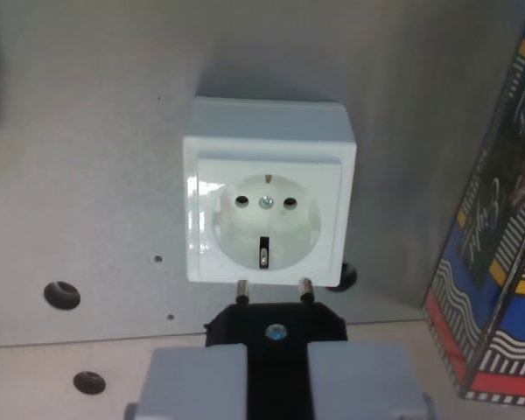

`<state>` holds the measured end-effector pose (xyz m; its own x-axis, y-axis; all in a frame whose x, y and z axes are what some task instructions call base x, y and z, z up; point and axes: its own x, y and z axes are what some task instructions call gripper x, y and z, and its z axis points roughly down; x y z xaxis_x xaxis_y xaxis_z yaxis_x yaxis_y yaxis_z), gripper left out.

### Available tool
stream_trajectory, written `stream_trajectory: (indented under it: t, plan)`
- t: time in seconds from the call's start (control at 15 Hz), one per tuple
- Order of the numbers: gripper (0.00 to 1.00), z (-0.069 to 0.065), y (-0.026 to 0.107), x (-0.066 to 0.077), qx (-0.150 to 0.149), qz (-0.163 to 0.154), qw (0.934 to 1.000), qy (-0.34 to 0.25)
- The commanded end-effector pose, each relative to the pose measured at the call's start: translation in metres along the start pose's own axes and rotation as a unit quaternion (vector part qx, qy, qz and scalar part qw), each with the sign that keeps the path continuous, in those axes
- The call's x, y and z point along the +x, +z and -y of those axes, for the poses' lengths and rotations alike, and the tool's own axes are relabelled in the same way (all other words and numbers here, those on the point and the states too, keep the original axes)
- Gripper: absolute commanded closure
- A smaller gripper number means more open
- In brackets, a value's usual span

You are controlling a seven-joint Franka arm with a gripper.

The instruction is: Move above the white socket

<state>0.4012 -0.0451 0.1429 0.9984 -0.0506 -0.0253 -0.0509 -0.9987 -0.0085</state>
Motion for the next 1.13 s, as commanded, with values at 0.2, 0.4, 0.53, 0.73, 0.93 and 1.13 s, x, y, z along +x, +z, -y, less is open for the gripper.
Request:
stream_trajectory:
  t: [0.2,0.4,0.53,0.73,0.93,1.13]
  plan:
    - [1.00,0.005,0.018,-0.004,0.009,-0.055,0.9978,0.036]
    - [1.00,0.006,0.025,-0.004,0.009,-0.056,0.9976,0.038]
    - [1.00,0.006,0.029,-0.005,0.007,-0.058,0.9975,0.038]
    - [1.00,0.006,0.034,-0.006,0.008,-0.058,0.9975,0.040]
    - [1.00,0.007,0.037,-0.006,0.009,-0.059,0.9975,0.038]
    - [1.00,0.007,0.039,-0.007,0.010,-0.060,0.9975,0.037]
